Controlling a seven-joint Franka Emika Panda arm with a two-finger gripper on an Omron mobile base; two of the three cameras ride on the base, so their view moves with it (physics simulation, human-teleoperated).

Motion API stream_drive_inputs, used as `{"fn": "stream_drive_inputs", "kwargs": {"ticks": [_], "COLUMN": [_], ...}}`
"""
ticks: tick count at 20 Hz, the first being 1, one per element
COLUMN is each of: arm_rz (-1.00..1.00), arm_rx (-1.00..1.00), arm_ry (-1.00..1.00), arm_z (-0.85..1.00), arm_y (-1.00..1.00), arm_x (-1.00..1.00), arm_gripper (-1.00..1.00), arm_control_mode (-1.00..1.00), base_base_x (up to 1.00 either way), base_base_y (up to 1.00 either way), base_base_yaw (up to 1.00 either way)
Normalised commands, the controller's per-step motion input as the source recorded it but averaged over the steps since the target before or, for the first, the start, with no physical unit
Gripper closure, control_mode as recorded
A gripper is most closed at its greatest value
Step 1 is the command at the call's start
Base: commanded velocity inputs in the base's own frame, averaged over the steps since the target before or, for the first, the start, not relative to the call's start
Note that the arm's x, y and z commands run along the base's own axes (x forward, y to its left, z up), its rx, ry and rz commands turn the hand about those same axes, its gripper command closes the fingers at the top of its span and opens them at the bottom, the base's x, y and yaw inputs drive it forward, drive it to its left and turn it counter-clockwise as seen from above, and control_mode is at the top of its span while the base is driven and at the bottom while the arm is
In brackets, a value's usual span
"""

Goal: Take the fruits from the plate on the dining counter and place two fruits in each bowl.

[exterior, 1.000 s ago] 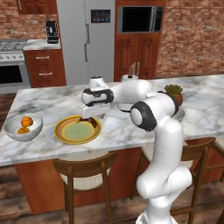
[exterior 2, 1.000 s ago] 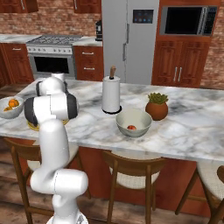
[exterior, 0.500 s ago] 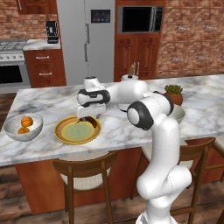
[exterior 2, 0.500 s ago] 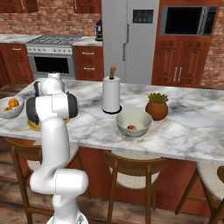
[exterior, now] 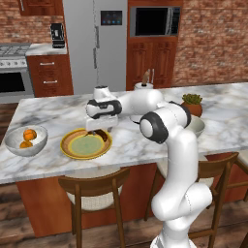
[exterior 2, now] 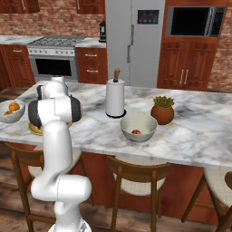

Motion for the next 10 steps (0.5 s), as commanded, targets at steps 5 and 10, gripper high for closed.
{"fn": "stream_drive_inputs", "kwargs": {"ticks": [5, 10], "arm_rz": [-0.04, -0.05], "arm_rx": [0.0, 0.0], "arm_ry": [0.0, 0.0], "arm_z": [-0.21, -0.17], "arm_y": [-0.06, 0.0], "arm_x": [0.02, 0.04], "arm_gripper": [-1.0, -1.0], "arm_control_mode": [-1.0, -1.0], "base_base_x": [0.0, 0.0], "base_base_y": [0.0, 0.0], "base_base_yaw": [0.0, 0.0]}}
